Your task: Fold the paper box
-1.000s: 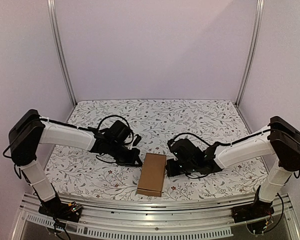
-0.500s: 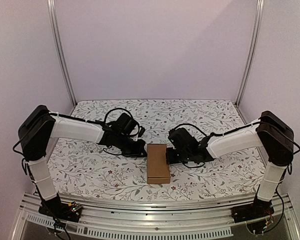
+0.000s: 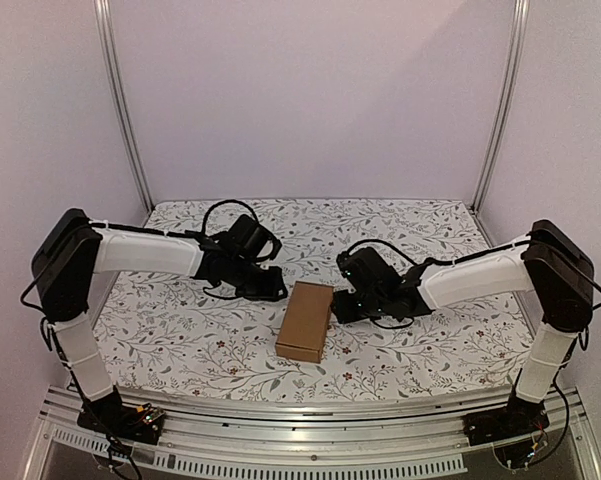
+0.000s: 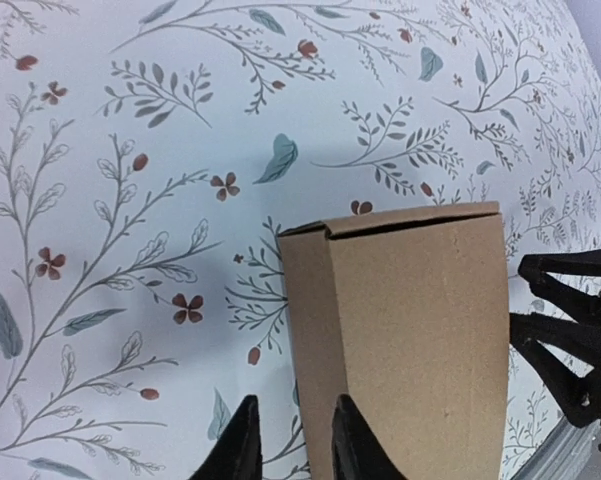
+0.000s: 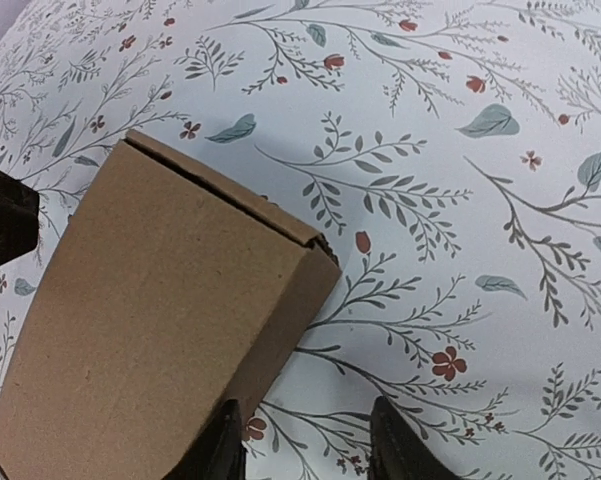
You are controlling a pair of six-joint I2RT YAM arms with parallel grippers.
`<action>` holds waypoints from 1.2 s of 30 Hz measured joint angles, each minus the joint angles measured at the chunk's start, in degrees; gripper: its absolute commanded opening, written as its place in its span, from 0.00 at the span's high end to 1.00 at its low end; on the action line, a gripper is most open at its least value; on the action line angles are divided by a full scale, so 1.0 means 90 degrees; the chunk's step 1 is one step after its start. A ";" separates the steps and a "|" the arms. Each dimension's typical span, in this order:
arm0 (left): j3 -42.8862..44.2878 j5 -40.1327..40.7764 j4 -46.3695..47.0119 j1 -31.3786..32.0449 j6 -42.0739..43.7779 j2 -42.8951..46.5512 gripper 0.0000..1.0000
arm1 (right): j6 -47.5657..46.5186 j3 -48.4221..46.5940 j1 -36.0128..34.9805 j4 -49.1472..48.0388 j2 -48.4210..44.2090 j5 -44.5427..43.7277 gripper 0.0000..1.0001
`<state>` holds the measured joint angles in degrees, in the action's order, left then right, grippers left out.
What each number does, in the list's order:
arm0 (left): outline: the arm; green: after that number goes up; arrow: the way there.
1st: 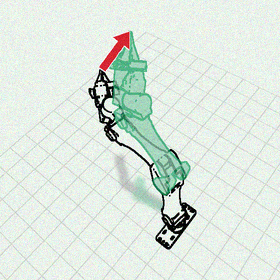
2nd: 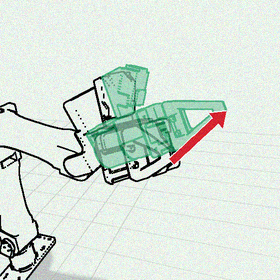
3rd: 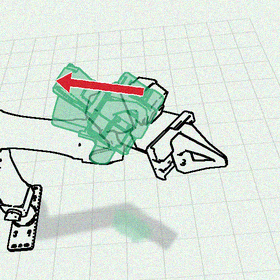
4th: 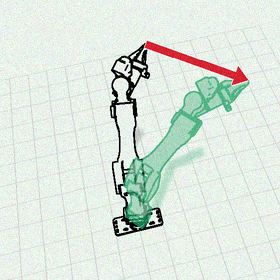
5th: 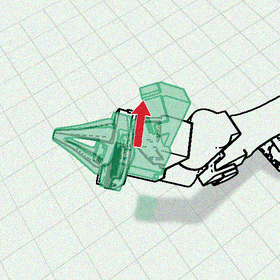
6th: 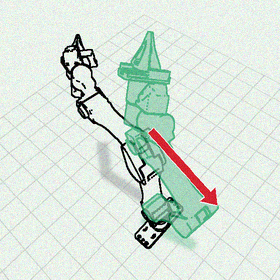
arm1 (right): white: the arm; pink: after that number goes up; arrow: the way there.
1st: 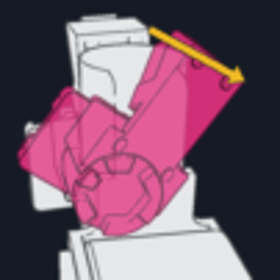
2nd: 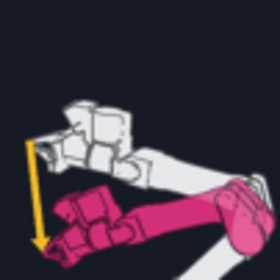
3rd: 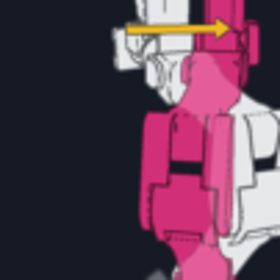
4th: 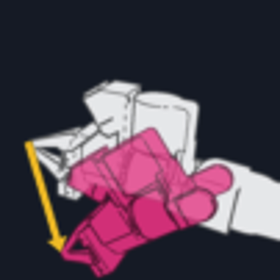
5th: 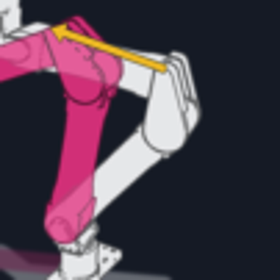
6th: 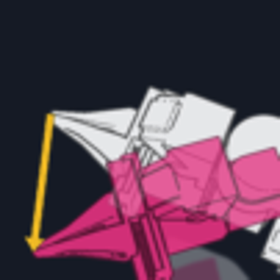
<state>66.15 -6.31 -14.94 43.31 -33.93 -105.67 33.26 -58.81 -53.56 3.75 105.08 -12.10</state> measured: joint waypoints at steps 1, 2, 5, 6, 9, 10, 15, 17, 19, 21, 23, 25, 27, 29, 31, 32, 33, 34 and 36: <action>0.0000 0.0097 -0.0097 0.0000 0.0058 0.0090 0.60 | -0.0109 0.0007 0.0000 0.0126 -0.0155 -0.0068 0.38; 0.0000 0.0185 -0.0182 0.0000 0.0102 0.0204 0.55 | -0.0100 0.0012 -0.0002 0.0177 -0.0236 -0.0134 0.27; -0.0002 0.0427 -0.0437 0.0000 0.0262 0.0656 0.40 | -0.0267 0.0066 0.0000 0.0481 -0.0743 -0.0342 0.02; -0.0015 0.0520 -0.0512 0.0000 0.0296 0.0865 0.36 | -0.0355 0.0092 0.0000 0.0573 -0.0964 -0.0447 0.01; -0.0046 0.0799 -0.0719 0.0000 0.0435 0.1547 0.21 | -0.0563 0.0170 -0.0002 0.0867 -0.1642 -0.0731 0.01; -0.0049 0.0896 -0.0806 -0.0002 0.0466 0.1800 0.14 | -0.0610 0.0175 -0.0002 0.0971 -0.1851 -0.0828 0.01; -0.0046 0.1214 -0.1275 -0.0005 0.0641 0.2919 0.00 | -0.0928 0.0187 0.0000 0.1498 -0.2747 -0.1256 0.01; -0.0046 0.1360 -0.1520 -0.0005 0.0729 0.3412 0.00 | -0.1083 0.0187 0.0000 0.1698 -0.3084 -0.1379 0.01; -0.0039 0.1498 -0.1756 -0.0005 0.0869 0.3912 0.01 | -0.1224 0.0187 -0.0002 0.1877 -0.3429 -0.1520 0.01; -0.0024 0.1634 -0.1957 -0.0005 0.1018 0.4320 0.00 | -0.1350 0.0187 -0.0002 0.2038 -0.3810 -0.1685 0.01; 0.0022 0.1780 -0.2181 -0.0005 0.1192 0.4665 0.00 | -0.1452 0.0187 -0.0002 0.2181 -0.4214 -0.1887 0.01; 0.0092 0.1902 -0.2392 -0.0005 0.1360 0.4930 0.01 | -0.1552 0.0197 -0.0002 0.2295 -0.4636 -0.2125 0.01; 0.0155 0.1957 -0.2579 -0.0005 0.1518 0.5146 0.01 | -0.1622 0.0199 -0.0002 0.2387 -0.4981 -0.2314 0.01; 0.0165 0.1948 -0.2684 -0.0005 0.1727 0.5406 0.00 | -0.1715 0.0211 -0.0002 0.2487 -0.5326 -0.2526 0.01; 0.0155 0.1875 -0.2710 -0.0005 0.1931 0.5651 0.00 | -0.1783 0.0221 -0.0002 0.2543 -0.5552 -0.2701 0.01; 0.0124 0.1809 -0.2684 -0.0005 0.2045 0.5797 0.00 | -0.1807 0.0236 -0.0002 0.2560 -0.5622 -0.2756 0.01; 0.0032 0.1756 -0.2599 -0.0005 0.2149 0.5965 0.00 | -0.1836 0.0253 -0.0002 0.2599 -0.5688 -0.2812 0.01; -0.0073 0.1719 -0.2535 -0.0005 0.2225 0.6108 0.00 | -0.1860 0.0267 -0.0002 0.2628 -0.5734 -0.2837 0.01; -0.0430 0.1630 -0.2346 -0.0005 0.2380 0.6450 0.00 | -0.1911 0.0308 -0.0002 0.2669 -0.5792 -0.2815 0.01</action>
<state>62.28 8.36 -36.05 43.27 -12.51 -47.62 16.05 -56.03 -53.58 27.77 52.95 -37.43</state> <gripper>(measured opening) 0.993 0.988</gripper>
